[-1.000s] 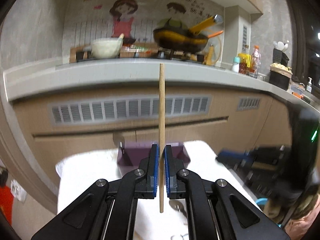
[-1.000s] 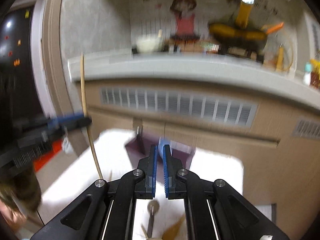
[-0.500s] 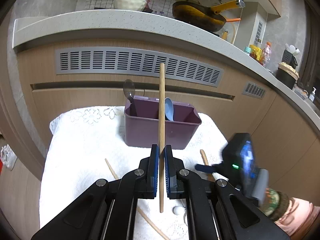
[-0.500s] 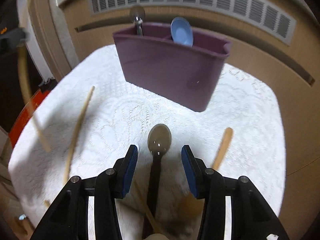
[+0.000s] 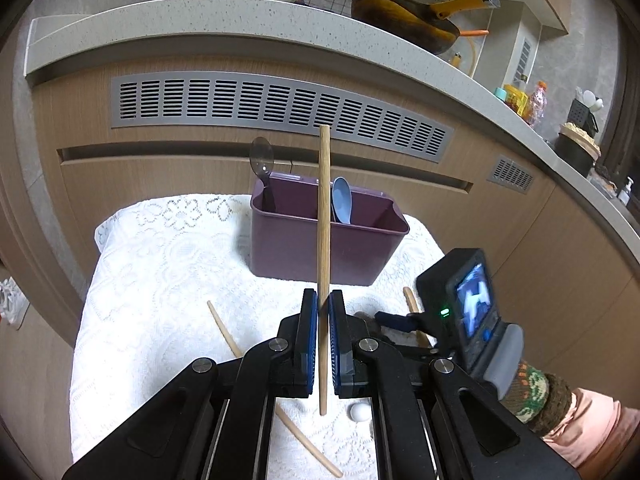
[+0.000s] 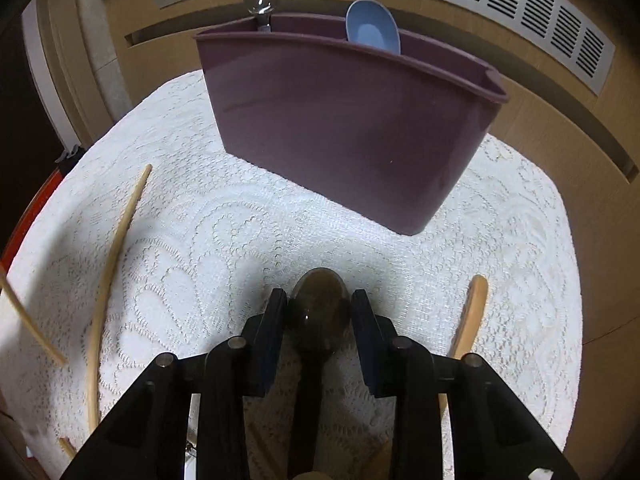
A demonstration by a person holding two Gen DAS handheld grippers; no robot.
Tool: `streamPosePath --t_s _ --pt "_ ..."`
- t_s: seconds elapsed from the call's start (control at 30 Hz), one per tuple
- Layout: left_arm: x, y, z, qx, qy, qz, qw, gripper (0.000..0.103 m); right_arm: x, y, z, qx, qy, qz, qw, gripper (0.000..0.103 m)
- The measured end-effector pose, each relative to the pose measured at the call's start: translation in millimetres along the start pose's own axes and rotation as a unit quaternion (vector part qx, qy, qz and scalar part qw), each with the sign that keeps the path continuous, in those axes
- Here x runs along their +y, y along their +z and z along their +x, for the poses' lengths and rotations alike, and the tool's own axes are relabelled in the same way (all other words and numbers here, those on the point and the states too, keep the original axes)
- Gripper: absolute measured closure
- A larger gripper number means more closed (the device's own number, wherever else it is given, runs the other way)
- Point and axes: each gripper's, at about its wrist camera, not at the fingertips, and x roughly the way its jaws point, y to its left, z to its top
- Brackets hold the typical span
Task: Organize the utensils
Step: 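Carry both chopsticks over the purple caddy and open both grippers to drop them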
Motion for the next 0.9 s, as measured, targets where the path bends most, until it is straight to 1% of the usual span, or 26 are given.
streamPosePath --t_s 0.17,0.2,0.27,0.4,0.57,0.77,0.83,0.9 --pt "-1 -3 -4 0.001 0.001 0.003 1.0 0.097 -11 -2 -37 -0.034 0.019 0.025 0.999 0.072" --pt "-2 -4 -5 0.0 0.001 0.004 1.0 0.097 -13 -3 -51 -0.048 0.022 0.028 0.998 0.072" --pt "-4 -4 -9 -0.004 0.001 0.004 1.0 0.097 -12 -1 -68 -0.067 0.024 0.031 0.997 0.072" --pt "-10 -5 -18 -0.011 0.0 0.01 0.9999 0.097 -15 -5 -112 -0.11 0.034 0.037 0.993 0.072" --pt "-18 -1 -28 -0.023 -0.001 0.018 0.9996 0.097 -17 1 -152 -0.156 0.041 0.038 0.986 0.073" --pt "-26 19 -37 -0.048 0.002 0.034 0.9982 0.097 -21 18 -198 -0.218 0.044 0.035 0.974 0.073" --pt "-29 35 -41 -0.062 0.006 0.045 0.997 0.097 -23 30 -213 -0.238 0.039 0.031 0.97 0.073" --pt "-33 56 -48 -0.085 0.013 0.058 0.9946 0.097 -26 46 -231 -0.261 0.024 0.026 0.965 0.073"
